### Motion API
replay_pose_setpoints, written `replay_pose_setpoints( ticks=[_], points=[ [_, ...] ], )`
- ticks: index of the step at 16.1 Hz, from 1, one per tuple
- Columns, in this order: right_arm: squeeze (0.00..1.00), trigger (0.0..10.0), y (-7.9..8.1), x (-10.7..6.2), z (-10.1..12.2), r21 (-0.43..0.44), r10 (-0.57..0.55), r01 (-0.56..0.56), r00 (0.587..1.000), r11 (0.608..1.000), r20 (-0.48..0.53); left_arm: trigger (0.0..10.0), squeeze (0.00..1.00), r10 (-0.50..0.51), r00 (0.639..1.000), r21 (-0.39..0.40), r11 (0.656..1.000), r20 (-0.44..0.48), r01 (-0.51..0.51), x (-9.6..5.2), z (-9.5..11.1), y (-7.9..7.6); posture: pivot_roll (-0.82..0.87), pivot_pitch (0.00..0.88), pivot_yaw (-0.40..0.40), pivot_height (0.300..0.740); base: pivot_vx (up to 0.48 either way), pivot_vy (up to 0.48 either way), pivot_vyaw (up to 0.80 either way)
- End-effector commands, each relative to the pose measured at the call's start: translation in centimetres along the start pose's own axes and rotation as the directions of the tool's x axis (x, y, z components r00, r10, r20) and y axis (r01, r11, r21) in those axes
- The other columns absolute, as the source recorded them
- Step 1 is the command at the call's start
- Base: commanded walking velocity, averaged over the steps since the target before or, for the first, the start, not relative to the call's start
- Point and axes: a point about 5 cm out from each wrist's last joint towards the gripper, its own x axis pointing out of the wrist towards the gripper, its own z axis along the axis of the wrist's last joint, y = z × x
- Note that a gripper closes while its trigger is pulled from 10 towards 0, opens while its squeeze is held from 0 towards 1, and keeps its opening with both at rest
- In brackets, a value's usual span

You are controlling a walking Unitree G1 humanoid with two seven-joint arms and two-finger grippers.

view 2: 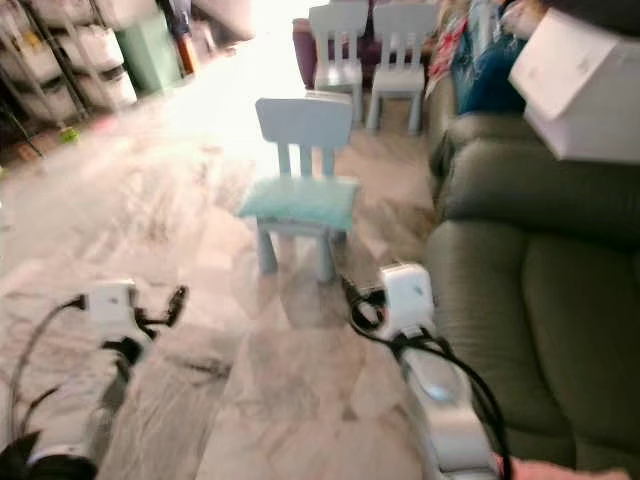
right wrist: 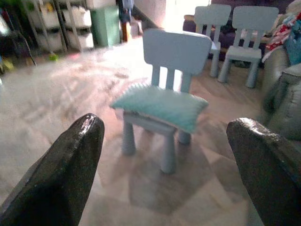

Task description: Move the pillow to the sofa

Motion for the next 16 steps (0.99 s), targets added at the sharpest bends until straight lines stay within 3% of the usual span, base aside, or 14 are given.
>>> replay_pose_setpoints(
  ticks=[1,16],
  points=[
    [0.0,10.0,-0.65,-0.54,-0.51,-0.008,-0.022,0.022,1.0,1.0,-0.02,10.0,0.0,-0.029,0.999,-0.007,1.0,0.022,0.029,0.3,0.53,-0.65,-0.24,0.046,0.087,0.74,0.394,0.247,0.0],
    [0.0,10.0,-0.6,-0.62,-0.58,-0.008,-0.019,0.019,1.0,1.0,-0.02,10.0,0.0,-0.043,0.999,-0.023,0.999,0.015,0.043,0.05,0.17,-0.88,-0.24,0.056,0.084,0.74,0.395,0.267,0.0]
  ],
)
